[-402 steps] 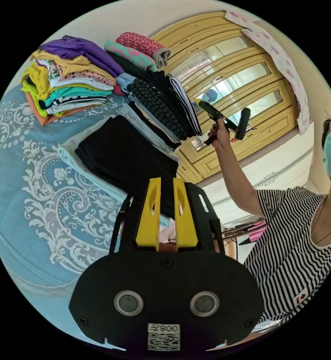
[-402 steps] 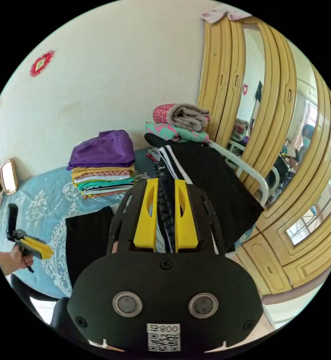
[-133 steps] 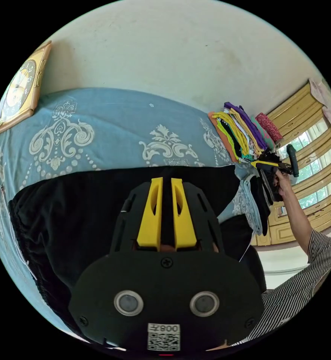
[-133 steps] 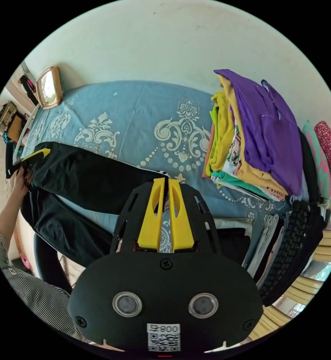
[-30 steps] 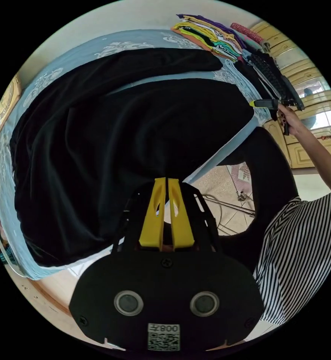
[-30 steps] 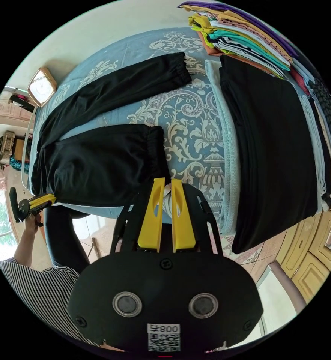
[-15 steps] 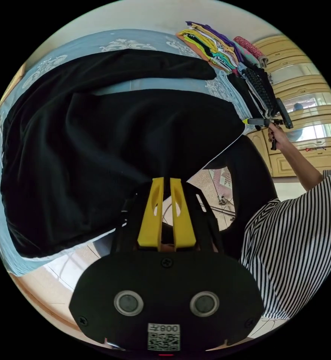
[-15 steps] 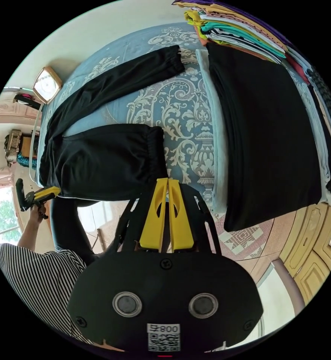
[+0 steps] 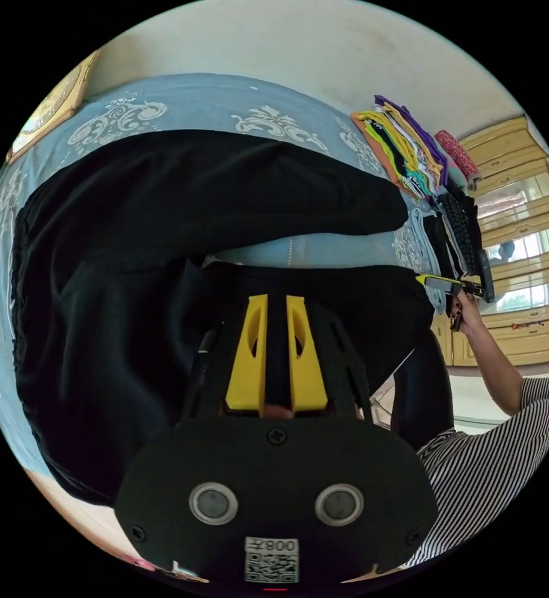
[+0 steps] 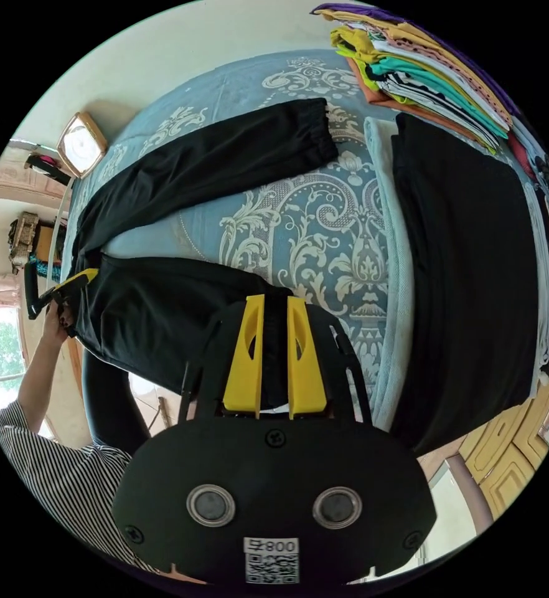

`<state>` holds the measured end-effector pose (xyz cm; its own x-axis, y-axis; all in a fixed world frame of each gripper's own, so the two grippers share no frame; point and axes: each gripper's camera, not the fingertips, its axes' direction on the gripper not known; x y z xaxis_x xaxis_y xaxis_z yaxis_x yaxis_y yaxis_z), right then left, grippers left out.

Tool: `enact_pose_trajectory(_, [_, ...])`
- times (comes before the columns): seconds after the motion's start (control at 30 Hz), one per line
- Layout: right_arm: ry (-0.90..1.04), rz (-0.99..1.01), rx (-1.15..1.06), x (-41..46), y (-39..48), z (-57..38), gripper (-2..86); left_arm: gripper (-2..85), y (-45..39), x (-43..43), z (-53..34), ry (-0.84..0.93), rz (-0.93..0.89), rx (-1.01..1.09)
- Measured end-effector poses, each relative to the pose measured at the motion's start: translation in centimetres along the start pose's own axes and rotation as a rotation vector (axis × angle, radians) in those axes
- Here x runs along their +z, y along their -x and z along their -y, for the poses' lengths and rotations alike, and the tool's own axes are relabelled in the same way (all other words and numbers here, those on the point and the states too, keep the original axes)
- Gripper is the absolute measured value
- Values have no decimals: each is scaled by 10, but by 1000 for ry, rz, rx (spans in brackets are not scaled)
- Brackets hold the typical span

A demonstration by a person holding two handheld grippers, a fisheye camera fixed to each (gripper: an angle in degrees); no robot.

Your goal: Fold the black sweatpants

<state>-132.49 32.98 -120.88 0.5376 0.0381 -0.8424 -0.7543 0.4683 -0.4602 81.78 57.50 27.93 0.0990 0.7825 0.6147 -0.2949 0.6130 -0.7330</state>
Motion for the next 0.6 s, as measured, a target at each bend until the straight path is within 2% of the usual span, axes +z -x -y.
enact_pose_trajectory(0.07, [4,13,-3,-3,-3,0,51,28,0,9,13,42,8,-16])
enact_pose_trajectory(0.3, [-62,25,-7,-33,-15,-3,33,13,-25,-5,49,-8,57,89])
enact_pose_trajectory(0.43, [-102,-3,-23,-45,-8,13,39,38,-23,-36,60,-98,21,120])
enact_pose_trajectory(0.6, [-178,-8,59,-63,-18,38,55,66,-11,-52,84,-91,54,139])
